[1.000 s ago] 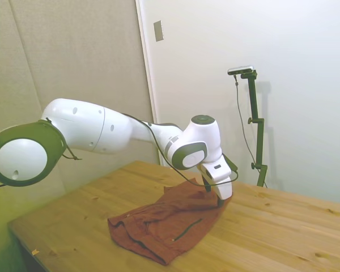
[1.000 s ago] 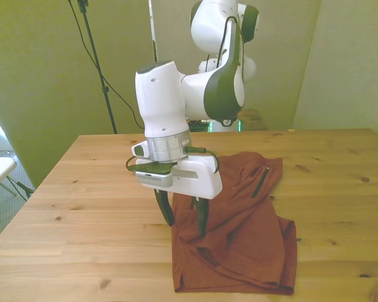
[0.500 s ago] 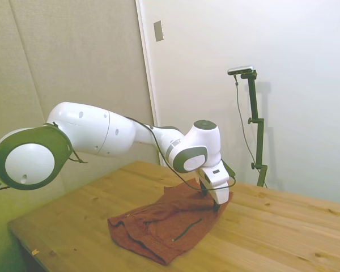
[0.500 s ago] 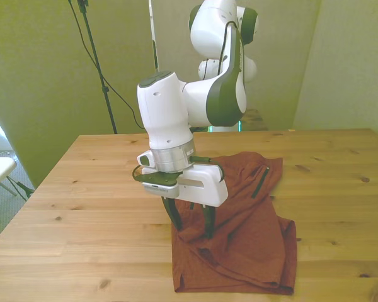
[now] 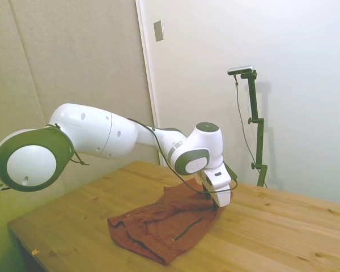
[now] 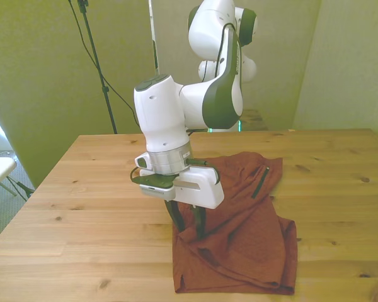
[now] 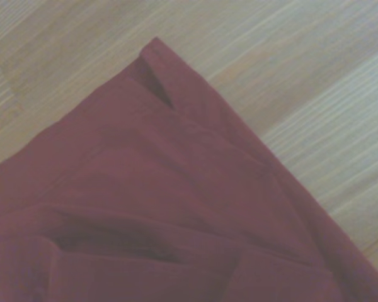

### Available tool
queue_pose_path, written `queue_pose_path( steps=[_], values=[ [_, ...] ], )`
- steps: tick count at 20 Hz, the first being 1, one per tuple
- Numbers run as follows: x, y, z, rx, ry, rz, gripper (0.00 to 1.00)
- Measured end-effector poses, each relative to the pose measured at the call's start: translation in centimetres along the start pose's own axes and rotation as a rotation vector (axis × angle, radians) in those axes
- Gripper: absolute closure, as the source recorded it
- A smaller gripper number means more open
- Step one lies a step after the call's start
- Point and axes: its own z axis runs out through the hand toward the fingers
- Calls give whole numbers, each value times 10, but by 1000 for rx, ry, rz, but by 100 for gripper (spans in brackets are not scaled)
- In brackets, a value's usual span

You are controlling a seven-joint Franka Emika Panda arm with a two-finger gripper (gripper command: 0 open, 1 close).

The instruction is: Unfold the shorts

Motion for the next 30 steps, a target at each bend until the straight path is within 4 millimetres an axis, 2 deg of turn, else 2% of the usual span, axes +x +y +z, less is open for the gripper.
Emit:
queue_pose_path(
  steps=[17,19,24,28,30],
  values=[
    [4,2,-3,4,0,0,100],
    [1,-1,-8,17,-3,-12,100],
    [-25,-25,-45,117,-41,-94,100],
    [-57,-55,-78,149,-94,-188,100],
    [-75,-70,-87,159,-116,-232,100]
  ],
)
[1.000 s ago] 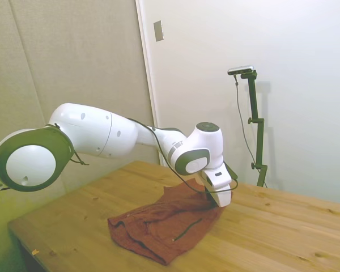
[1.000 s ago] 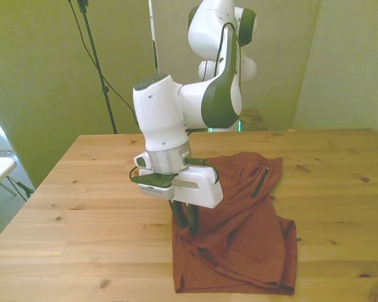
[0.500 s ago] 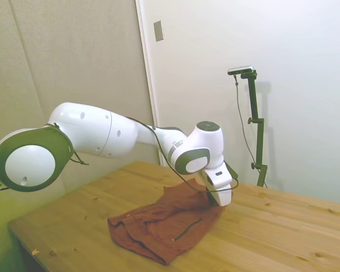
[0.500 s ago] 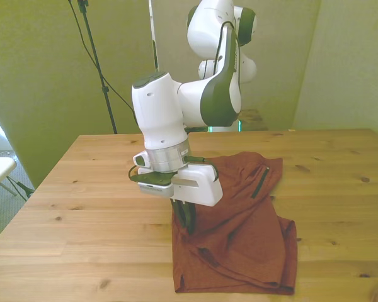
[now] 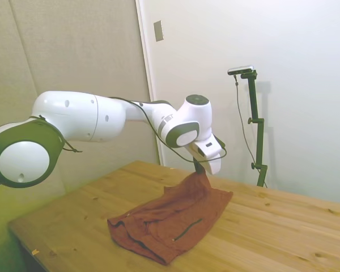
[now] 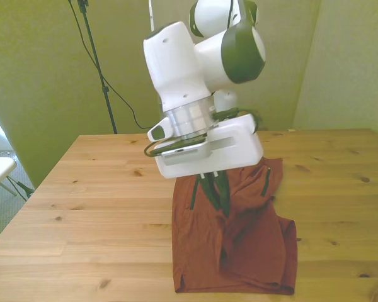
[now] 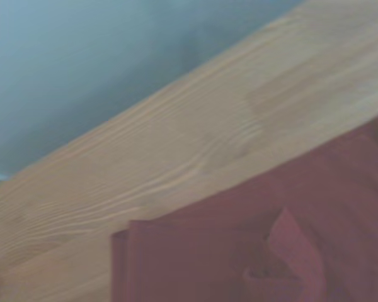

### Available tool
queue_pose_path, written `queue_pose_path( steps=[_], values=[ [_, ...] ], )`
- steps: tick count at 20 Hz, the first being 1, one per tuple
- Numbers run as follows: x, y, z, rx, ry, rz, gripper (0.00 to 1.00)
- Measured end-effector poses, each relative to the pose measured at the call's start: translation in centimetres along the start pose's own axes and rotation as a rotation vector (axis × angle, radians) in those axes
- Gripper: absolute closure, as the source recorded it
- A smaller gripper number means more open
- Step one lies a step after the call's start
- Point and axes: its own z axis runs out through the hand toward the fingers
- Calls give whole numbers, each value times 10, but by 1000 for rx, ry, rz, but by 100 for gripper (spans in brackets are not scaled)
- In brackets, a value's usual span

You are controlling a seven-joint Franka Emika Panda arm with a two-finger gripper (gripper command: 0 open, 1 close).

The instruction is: Unfold the shorts

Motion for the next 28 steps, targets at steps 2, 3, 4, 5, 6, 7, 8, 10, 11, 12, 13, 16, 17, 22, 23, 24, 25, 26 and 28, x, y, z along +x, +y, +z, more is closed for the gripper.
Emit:
queue_pose_path(
  steps=[2,3,4,5,6,7,8,10,11,12,13,16,17,22,23,24,25,26,28],
  values=[
    [-15,-19,6,12,-34,-30,100],
    [-21,-27,11,19,-57,-40,100],
    [-26,-34,15,22,-80,-50,100],
    [-30,-41,19,22,-107,-58,100],
    [-32,-47,23,20,-133,-67,100],
    [-36,-52,27,18,-166,-72,100],
    [-40,-56,29,11,-206,-79,100],
    [-49,-65,34,-6,-262,-92,100],
    [-55,-69,36,-12,-282,-97,100],
    [-60,-74,38,-13,-296,-100,100],
    [-65,-80,41,-14,-305,-103,100],
    [-79,-91,53,-16,-311,-112,100],
    [-82,-93,57,-17,-313,-116,100],
    [-99,-98,71,-19,-365,-142,100],
    [-104,-99,74,-20,-369,-148,100],
    [-108,-100,77,-22,-372,-154,100],
    [-114,-102,82,-26,-377,-160,100],
    [-119,-102,87,-31,-381,-165,0],
    [-126,-102,98,-43,-387,-171,0]
  ],
)
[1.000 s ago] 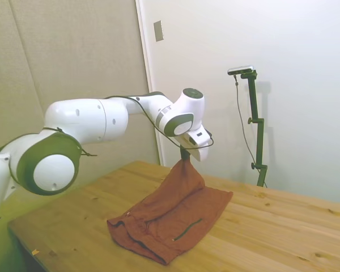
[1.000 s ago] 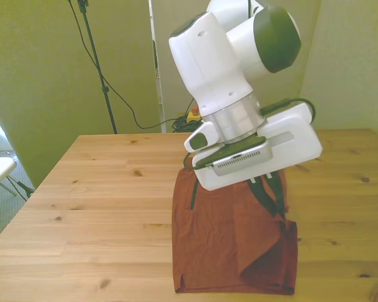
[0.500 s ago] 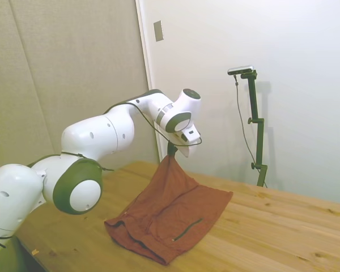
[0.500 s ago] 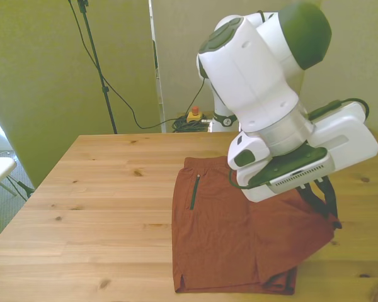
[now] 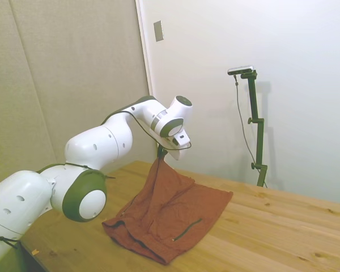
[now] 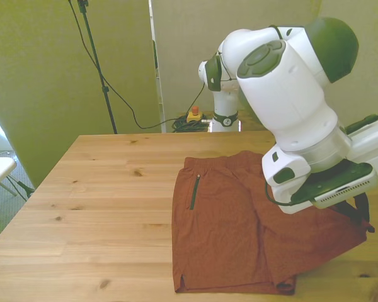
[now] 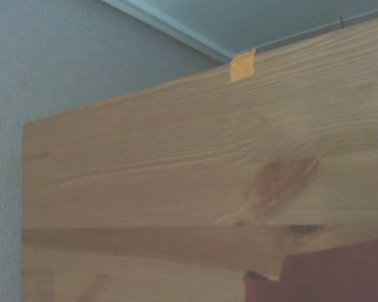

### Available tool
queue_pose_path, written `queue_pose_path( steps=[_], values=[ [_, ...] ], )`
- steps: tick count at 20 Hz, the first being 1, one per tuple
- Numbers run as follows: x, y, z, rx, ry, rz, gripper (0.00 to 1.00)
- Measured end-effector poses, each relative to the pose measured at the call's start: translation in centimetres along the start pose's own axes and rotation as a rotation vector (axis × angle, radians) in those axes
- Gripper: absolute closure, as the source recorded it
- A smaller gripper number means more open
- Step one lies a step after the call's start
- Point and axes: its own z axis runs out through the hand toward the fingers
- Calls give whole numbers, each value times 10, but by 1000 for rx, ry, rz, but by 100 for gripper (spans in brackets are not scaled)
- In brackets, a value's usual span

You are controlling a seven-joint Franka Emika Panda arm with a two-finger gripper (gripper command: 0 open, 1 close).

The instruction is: Unfold the shorts

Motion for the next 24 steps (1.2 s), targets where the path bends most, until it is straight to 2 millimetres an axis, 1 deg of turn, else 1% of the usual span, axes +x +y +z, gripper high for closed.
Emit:
queue_pose_path(
  steps=[3,5,10,12,13,15,18,19,21,24],
  values=[
    [0,0,20,-13,-12,-7,0],
    [-3,-1,27,-14,-21,-19,0],
    [-14,-8,39,-13,-40,-45,0],
    [-15,-9,39,-19,-33,-48,0],
    [-12,-7,36,-38,-2,-41,0],
    [-1,0,23,-91,90,-12,0],
    [14,15,-14,-193,227,21,0],
    [15,19,-28,-225,257,24,0],
    [8,19,-53,-250,281,22,0],
    [-13,13,-87,-253,291,-7,0]
  ],
)
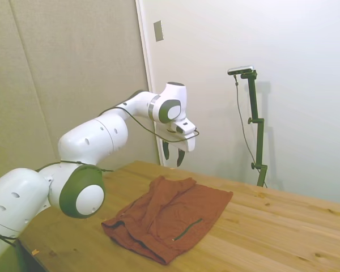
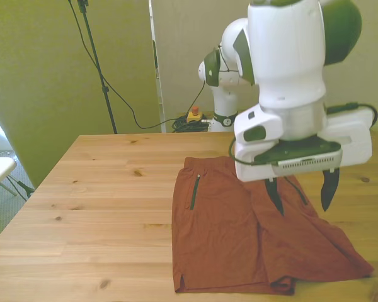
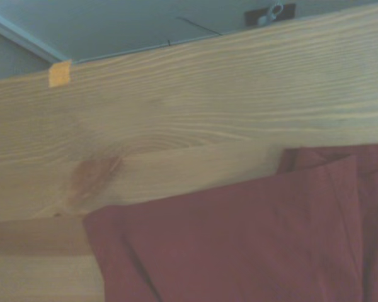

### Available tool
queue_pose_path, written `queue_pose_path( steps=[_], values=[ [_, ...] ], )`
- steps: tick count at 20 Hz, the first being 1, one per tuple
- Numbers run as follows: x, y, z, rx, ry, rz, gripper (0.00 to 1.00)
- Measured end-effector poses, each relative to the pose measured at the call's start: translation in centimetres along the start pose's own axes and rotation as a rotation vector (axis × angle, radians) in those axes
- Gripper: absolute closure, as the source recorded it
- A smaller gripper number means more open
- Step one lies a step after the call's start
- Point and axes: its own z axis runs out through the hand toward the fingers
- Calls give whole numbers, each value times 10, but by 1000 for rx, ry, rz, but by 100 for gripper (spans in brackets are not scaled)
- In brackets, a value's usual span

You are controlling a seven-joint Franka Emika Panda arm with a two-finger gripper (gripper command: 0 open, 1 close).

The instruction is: Unfold the shorts

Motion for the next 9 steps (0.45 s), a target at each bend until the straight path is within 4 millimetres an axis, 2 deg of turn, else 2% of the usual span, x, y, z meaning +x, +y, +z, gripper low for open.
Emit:
queue_pose_path(
  steps=[9],
  values=[
    [-23,11,-101,74,49,-66,0]
  ],
)
